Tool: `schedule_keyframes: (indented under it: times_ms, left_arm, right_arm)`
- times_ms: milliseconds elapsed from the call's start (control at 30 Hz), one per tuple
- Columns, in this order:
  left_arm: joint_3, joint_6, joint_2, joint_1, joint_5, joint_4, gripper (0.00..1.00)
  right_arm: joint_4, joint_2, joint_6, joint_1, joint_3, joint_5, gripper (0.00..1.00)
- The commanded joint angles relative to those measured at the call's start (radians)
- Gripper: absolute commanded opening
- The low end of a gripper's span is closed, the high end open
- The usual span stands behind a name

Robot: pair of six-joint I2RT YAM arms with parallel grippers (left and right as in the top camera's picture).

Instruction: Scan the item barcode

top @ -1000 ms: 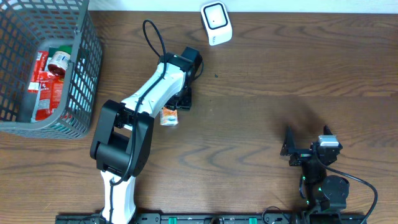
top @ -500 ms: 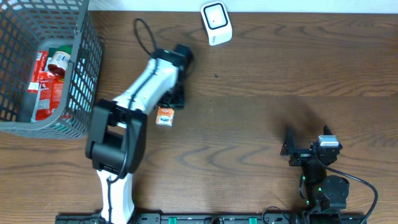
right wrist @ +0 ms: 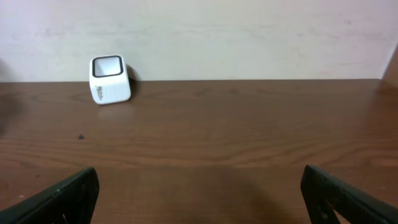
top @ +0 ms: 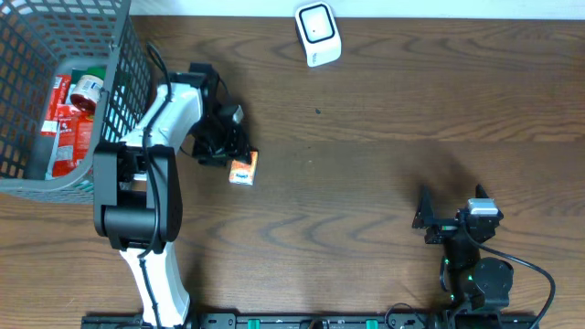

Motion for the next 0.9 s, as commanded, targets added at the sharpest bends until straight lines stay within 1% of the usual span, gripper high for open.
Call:
schedule_keyframes:
  times_ms: [0,100,267,367,500,567,600,700,800,867]
  left_arm:
    - [-0.070,0.060,-0.019,0.001,0.045,0.057,0.62]
    - [-0.098,0.060,-0.019,0.001,0.045,0.090,0.62]
    - [-0.101,0.060,-0.019,0.001,0.046,0.090,0.61]
    - [-0.106,0.059,-0.019,0.000,0.047,0.093,0.54]
    - [-0.129,0.059,-0.019,-0.002,0.047,0.116,0.47]
    - [-0.138,0.059,-0.019,-0.002,0.046,0.123,0.40]
    - [-0.138,0.058,-0.020,-0.002,0.046,0.122,0.33]
    - [-0.122,0.056,-0.035,0.001,0.046,0.103,0.27]
    - [-0.101,0.032,-0.074,0.001,0.044,0.087,0.25]
    - [-0.101,0.016,-0.115,-0.002,0.029,0.090,0.21]
  right_arm:
    - [-0.004,-0.004,-0.004,-0.008,-0.002,-0.004,0.99]
    - [-0.004,-0.004,-0.004,-0.008,-0.002,-0.004,0.99]
    - [-0.004,-0.004,-0.004,-0.008,-0.002,-0.004,0.99]
    - [-0.004,-0.004,-0.004,-0.008,-0.002,-0.004,0.99]
    - [-0.004,-0.004,-0.004,-0.008,-0.002,-0.004,0.99]
    - [-0.004,-0.004,-0.004,-0.008,-0.002,-0.004,0.99]
    - [-0.004,-0.004,-0.004,-0.008,-0.002,-0.004,0.99]
    - [-0.004,-0.004,-0.004,-0.008,-0.002,-0.004,0.99]
    - [-0.004,-0.004,-0.004,-0.008,-0.002,-0.004,0.99]
    - [-0.004,-0.004,-0.004,-0.008,-0.002,-0.004,0.99]
